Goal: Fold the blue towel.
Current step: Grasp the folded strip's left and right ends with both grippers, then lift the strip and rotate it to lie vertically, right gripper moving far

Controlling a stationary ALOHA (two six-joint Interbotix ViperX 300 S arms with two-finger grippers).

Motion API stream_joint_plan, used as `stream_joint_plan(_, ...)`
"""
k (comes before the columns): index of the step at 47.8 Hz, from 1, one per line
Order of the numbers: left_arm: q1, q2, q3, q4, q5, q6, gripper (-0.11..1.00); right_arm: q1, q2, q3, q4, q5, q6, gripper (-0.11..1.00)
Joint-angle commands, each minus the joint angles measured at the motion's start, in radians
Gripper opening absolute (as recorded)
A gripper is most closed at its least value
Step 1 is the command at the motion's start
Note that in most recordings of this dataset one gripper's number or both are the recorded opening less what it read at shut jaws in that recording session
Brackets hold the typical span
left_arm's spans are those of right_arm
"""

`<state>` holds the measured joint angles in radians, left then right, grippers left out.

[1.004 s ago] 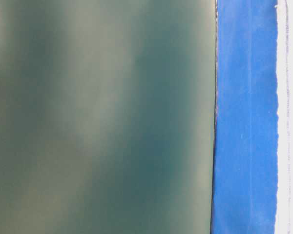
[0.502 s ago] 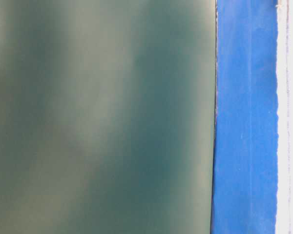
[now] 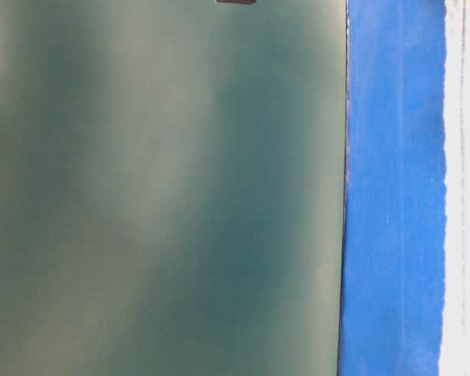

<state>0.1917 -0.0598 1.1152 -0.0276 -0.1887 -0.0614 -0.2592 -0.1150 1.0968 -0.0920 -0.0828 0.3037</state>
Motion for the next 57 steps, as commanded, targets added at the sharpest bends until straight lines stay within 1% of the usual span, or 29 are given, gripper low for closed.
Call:
stream_joint_plan(1, 0.005, -0.002, -0.011, -0.003, 0.006, 0.0, 0.04, 0.0, -0.006, -0.014, -0.005, -0.003, -0.002, 0.05)
stream_joint_plan(11, 0.003, -0.014, -0.012, -0.003, 0.025, 0.0, 0.04, 0.0, -0.014, -0.02, -0.008, -0.003, 0.0, 0.05)
stream_joint_plan(18, 0.003, -0.077, -0.034, -0.003, 0.106, -0.003, 0.04, 0.0, -0.072, -0.034, -0.006, 0.015, 0.008, 0.05)
stream_joint_plan(24, -0.006, -0.167, -0.061, -0.003, 0.189, -0.015, 0.04, 0.0, -0.16, -0.054, -0.006, 0.089, 0.008, 0.05)
stream_joint_plan(33, -0.052, -0.301, -0.086, -0.003, 0.256, -0.034, 0.04, 0.002, -0.322, -0.092, -0.006, 0.236, 0.008, 0.05)
stream_joint_plan(40, -0.077, -0.396, -0.072, -0.003, 0.27, -0.035, 0.04, 0.003, -0.428, -0.095, -0.006, 0.299, 0.009, 0.05)
stream_joint_plan(46, -0.081, -0.431, -0.054, -0.003, 0.265, -0.037, 0.04, 0.005, -0.486, -0.083, -0.006, 0.314, 0.009, 0.05)
stream_joint_plan(51, -0.086, -0.426, -0.057, -0.003, 0.264, -0.041, 0.04, 0.005, -0.497, -0.08, -0.006, 0.313, 0.009, 0.05)
stream_joint_plan(57, -0.097, -0.402, -0.074, -0.003, 0.242, -0.057, 0.04, -0.005, -0.469, -0.092, -0.012, 0.296, 0.008, 0.05)
